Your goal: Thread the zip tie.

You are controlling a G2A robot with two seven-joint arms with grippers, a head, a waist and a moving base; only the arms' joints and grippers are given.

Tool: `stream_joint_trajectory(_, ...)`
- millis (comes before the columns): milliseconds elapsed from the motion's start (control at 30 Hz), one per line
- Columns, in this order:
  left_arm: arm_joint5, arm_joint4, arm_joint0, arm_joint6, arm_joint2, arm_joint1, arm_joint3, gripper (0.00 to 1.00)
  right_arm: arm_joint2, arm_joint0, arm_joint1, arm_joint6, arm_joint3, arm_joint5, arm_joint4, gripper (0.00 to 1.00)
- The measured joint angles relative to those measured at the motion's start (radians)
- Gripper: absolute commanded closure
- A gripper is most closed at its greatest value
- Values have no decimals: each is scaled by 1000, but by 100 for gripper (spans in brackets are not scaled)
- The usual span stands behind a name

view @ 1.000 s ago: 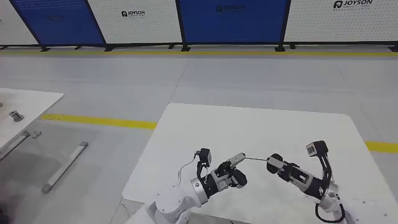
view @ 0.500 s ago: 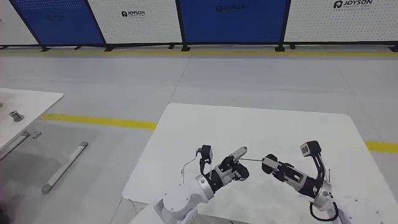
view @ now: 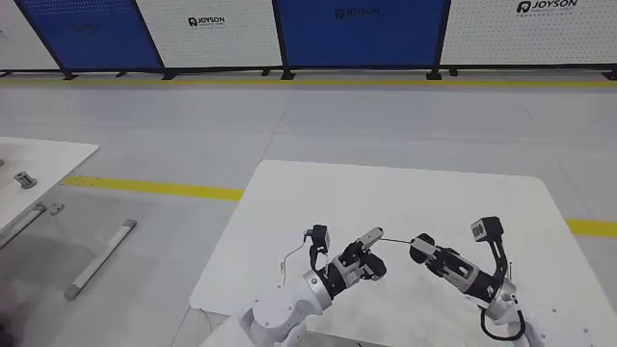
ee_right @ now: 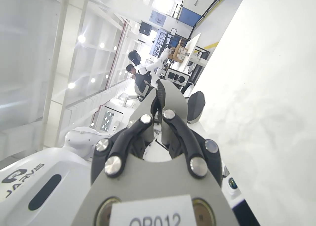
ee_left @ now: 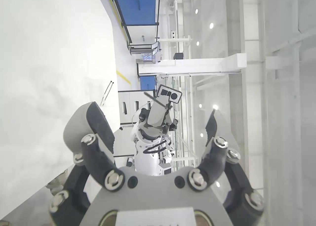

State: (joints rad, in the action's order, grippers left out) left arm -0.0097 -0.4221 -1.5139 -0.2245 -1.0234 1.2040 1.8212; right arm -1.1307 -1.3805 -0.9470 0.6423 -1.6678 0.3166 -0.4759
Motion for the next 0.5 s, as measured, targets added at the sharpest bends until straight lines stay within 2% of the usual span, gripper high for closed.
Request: stream_joint_trajectory(500, 0, 0, 0, 0, 0, 0, 0, 0, 0, 0, -3, -16, 3, -14, 7, 100)
